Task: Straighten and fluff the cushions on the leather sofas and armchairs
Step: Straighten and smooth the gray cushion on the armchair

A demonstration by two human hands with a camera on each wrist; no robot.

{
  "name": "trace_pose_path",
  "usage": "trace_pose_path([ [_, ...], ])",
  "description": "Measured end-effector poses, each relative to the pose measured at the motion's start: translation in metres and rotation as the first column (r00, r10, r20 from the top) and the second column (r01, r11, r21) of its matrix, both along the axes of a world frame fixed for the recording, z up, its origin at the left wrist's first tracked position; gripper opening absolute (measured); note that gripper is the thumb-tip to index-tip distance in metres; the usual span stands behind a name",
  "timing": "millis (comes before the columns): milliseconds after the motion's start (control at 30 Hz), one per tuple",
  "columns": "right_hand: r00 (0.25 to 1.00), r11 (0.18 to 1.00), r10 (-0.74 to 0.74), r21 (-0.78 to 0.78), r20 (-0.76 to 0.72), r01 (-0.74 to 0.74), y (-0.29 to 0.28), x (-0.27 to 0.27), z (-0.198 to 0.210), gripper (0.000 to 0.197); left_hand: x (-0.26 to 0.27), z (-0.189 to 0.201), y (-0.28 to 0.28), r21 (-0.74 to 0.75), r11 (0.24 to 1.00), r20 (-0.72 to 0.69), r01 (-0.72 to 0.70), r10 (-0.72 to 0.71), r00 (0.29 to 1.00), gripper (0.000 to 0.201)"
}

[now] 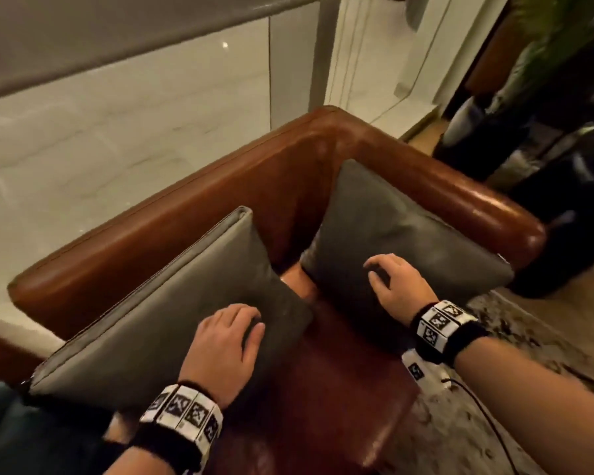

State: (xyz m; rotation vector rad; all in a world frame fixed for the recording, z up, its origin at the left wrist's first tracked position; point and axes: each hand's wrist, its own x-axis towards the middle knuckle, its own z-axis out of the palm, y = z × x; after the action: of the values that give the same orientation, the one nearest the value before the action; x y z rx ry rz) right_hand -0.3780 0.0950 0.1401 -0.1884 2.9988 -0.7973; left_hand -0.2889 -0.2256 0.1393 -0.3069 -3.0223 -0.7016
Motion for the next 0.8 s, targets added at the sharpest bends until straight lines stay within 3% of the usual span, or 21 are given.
trace_pose_path([
  [133,0.978,0.982,-0.19,0.0,-0.088,0.19,0.073,-0.004,0.015,0.018,-0.059,0.025,0.101,-0.061,0.965,-0.01,0.253,-0.254,0.967,0.032],
  [300,0.881,0.87,-0.47,0.137,-0.061,0.474,0.152,-0.043,-0.009,0.05,-0.138,0.041,0.239,-0.12,0.879,-0.095,0.461,-0.472,0.876,0.036],
  [433,0.86,0.811,-0.51,0.344,0.022,0.473,0.167,-0.068,-0.039,0.058,-0.212,0.018,0.327,-0.254,0.799,-0.001,0.544,-0.563,0.826,0.046],
  [567,0.862,0.833,-0.447,0.238,-0.24,0.499,0.188,-0.073,-0.053,0.052,-0.29,-0.026,0.342,-0.493,0.637,0.141,0.592,-0.613,0.777,0.066],
  [667,0.829,0.848,-0.382,0.202,-0.409,0.49,0.209,-0.068,-0.065,0.047,-0.327,-0.036,0.329,-0.54,0.558,0.032,0.631,-0.735,0.677,0.063],
  [733,0.831,0.848,-0.345,0.233,-0.437,0.475,0.218,-0.071,-0.068,0.045,-0.337,-0.039,0.329,-0.526,0.571,-0.079,0.63,-0.771,0.632,0.052],
  [800,0.839,0.858,-0.309,0.249,-0.448,0.449,0.223,-0.077,-0.066,0.047,-0.335,-0.041,0.328,-0.482,0.623,-0.148,0.616,-0.751,0.644,0.042],
])
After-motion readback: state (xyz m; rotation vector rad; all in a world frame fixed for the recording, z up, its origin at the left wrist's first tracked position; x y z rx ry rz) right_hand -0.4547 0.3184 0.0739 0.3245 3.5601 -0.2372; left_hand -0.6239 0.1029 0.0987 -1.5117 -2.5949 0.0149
